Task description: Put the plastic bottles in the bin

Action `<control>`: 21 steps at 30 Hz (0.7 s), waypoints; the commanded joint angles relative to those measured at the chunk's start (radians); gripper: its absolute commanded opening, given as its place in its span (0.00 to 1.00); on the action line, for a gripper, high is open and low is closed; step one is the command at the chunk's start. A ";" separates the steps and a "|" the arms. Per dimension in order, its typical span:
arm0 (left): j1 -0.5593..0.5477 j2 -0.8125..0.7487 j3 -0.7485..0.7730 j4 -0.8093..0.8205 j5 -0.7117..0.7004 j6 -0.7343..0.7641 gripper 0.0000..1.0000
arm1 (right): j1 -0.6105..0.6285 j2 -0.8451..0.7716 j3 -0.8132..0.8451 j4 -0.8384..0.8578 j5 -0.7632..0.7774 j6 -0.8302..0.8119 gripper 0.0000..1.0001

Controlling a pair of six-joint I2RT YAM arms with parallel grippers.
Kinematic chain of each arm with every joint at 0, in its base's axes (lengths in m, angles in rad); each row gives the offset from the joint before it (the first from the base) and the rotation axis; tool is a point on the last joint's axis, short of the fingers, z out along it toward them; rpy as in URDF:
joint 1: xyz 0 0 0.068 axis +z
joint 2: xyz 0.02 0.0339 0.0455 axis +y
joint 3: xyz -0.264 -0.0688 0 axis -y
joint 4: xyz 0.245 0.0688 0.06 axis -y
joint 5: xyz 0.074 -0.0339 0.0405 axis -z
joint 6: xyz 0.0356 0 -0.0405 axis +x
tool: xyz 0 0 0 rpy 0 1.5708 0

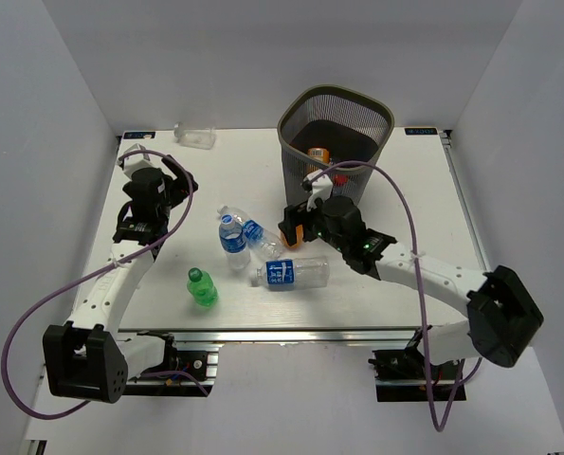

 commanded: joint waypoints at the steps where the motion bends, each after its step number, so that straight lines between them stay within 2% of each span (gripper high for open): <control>1: -0.001 -0.025 -0.007 -0.015 -0.031 0.011 0.98 | 0.006 0.052 0.005 0.006 0.113 0.047 0.89; 3: -0.001 -0.026 -0.009 -0.015 -0.033 0.014 0.98 | 0.006 0.109 0.006 0.040 0.174 0.051 0.89; 12: -0.001 -0.039 -0.014 -0.029 -0.057 0.016 0.98 | 0.007 0.335 0.106 0.149 0.248 0.027 0.89; 15: -0.001 -0.045 -0.020 -0.026 -0.054 0.011 0.98 | 0.007 0.368 0.083 0.270 0.272 0.010 0.88; 19: -0.001 -0.045 -0.024 -0.023 -0.051 0.016 0.98 | 0.007 0.424 0.092 0.339 0.303 -0.010 0.78; 21: -0.001 -0.043 -0.026 -0.023 -0.056 0.014 0.98 | 0.007 0.445 0.097 0.356 0.305 -0.010 0.67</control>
